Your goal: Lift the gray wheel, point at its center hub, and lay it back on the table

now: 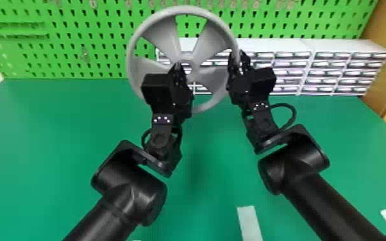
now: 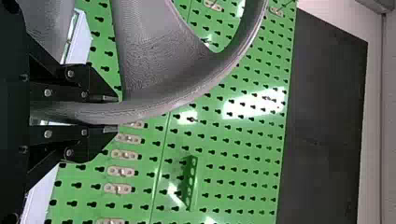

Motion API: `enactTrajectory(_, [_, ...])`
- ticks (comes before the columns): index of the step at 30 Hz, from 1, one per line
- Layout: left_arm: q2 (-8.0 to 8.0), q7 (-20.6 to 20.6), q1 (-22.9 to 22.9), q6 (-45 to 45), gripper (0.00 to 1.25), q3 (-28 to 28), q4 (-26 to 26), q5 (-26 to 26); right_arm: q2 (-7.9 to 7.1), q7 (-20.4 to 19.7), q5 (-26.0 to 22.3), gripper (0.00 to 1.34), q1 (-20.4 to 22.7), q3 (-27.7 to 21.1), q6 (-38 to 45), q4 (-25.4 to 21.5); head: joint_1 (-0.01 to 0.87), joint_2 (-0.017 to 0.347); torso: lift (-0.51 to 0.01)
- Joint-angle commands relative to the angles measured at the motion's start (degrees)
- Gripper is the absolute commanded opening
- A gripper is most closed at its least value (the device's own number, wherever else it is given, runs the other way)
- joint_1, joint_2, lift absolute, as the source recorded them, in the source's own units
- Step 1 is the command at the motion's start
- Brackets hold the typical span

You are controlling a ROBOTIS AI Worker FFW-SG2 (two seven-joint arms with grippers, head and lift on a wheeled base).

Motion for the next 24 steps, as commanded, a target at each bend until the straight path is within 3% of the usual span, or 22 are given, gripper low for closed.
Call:
enactTrajectory(1, [-0.03, 0.0, 0.0, -0.1, 0.10, -0.3, 0.0, -0.1, 0.02, 0.0, 0.0, 0.07, -0.1, 0.0, 0.0, 0.0, 0.692, 0.048, -0.096])
enactTrajectory(24, [-0.12, -0.3, 0.1, -0.3, 0.10, -0.1, 0.2, -0.1, 0.11, 0.0, -0.4, 0.07, -0.4, 0.0, 0.0, -0.4, 0.692, 0.048, -0.096])
